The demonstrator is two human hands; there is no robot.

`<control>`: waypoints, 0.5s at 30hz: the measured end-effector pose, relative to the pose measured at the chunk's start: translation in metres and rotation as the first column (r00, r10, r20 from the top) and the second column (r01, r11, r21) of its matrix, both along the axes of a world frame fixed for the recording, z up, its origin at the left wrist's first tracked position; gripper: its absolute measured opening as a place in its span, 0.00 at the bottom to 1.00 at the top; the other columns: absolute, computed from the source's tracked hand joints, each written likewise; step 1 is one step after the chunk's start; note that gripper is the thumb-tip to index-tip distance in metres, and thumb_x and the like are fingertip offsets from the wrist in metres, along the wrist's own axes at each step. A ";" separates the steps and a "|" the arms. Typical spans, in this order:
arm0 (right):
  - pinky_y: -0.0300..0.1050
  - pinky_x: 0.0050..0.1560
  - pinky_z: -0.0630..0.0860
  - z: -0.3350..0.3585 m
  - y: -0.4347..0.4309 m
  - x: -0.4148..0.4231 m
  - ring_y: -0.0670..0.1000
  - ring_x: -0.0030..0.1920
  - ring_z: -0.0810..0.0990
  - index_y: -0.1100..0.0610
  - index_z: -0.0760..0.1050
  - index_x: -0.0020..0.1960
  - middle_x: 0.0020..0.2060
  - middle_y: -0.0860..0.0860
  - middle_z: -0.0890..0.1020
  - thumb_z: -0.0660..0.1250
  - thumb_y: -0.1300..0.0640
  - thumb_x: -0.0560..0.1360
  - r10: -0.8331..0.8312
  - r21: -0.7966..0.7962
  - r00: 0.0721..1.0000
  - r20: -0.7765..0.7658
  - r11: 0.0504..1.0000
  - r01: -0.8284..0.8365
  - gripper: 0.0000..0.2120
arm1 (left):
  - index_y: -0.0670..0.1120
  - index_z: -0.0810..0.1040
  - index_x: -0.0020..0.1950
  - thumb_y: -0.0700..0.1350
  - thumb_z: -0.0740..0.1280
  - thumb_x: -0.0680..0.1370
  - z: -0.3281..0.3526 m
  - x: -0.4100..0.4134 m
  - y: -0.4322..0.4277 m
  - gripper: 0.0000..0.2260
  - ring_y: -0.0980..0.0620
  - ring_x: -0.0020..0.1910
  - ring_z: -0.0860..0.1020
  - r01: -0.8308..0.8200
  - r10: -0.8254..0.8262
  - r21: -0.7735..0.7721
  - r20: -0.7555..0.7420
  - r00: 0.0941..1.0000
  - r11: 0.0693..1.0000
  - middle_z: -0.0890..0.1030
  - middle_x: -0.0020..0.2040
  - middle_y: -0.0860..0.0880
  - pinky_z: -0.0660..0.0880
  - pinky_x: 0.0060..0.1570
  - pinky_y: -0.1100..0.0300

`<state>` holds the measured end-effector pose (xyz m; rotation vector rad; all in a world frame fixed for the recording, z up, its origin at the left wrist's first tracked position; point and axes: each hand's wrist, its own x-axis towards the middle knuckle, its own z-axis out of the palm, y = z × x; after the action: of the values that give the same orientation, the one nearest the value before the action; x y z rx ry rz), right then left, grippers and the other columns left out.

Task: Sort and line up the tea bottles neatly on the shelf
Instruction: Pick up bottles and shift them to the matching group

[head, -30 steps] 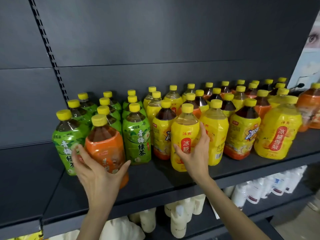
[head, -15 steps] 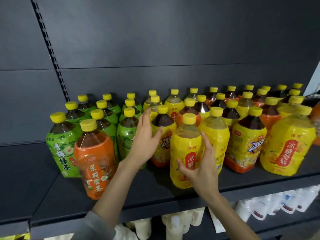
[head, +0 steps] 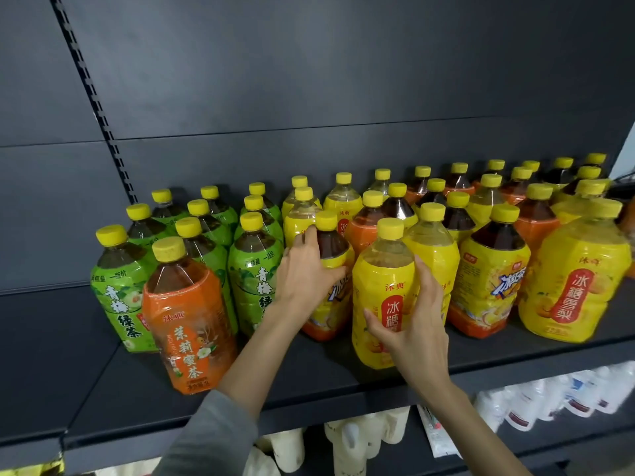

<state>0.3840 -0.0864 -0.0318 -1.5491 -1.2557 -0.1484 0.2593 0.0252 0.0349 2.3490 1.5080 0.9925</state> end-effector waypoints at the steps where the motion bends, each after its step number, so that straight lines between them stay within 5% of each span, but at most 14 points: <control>1: 0.41 0.42 0.70 0.000 0.000 0.001 0.40 0.62 0.61 0.41 0.47 0.74 0.71 0.50 0.61 0.75 0.43 0.65 -0.001 0.001 1.000 0.002 1.000 0.001 0.48 | 0.46 0.65 0.67 0.57 0.74 0.68 0.000 -0.002 -0.007 0.33 0.42 0.58 0.75 -0.003 0.002 0.005 0.012 1.000 1.000 0.75 0.60 0.45 0.76 0.53 0.47; 7: 0.44 0.43 0.73 -0.004 0.000 0.007 0.49 0.67 0.66 0.41 0.47 0.74 0.71 0.50 0.62 0.71 0.38 0.64 0.004 -0.008 1.000 0.023 1.000 -0.004 0.47 | 0.49 0.64 0.72 0.61 0.73 0.67 -0.001 -0.043 -0.050 0.38 0.47 0.61 0.74 0.009 -0.010 0.011 0.050 0.999 1.000 0.67 0.67 0.49 0.76 0.54 0.53; 15: 0.50 0.60 0.72 -0.003 0.010 -0.004 0.52 0.70 0.65 0.43 0.47 0.74 0.71 0.53 0.64 0.69 0.35 0.64 0.068 -0.016 0.997 0.026 0.998 -0.068 0.46 | 0.46 0.59 0.75 0.53 0.76 0.66 -0.001 -0.107 -0.064 0.43 0.49 0.67 0.66 -0.001 0.006 -0.028 0.172 0.985 1.000 0.67 0.68 0.48 0.68 0.61 0.55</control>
<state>0.3804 -0.0759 -0.0345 -1.5195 -1.3310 -0.1163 0.1527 -0.0388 0.0338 2.1797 1.4516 1.1344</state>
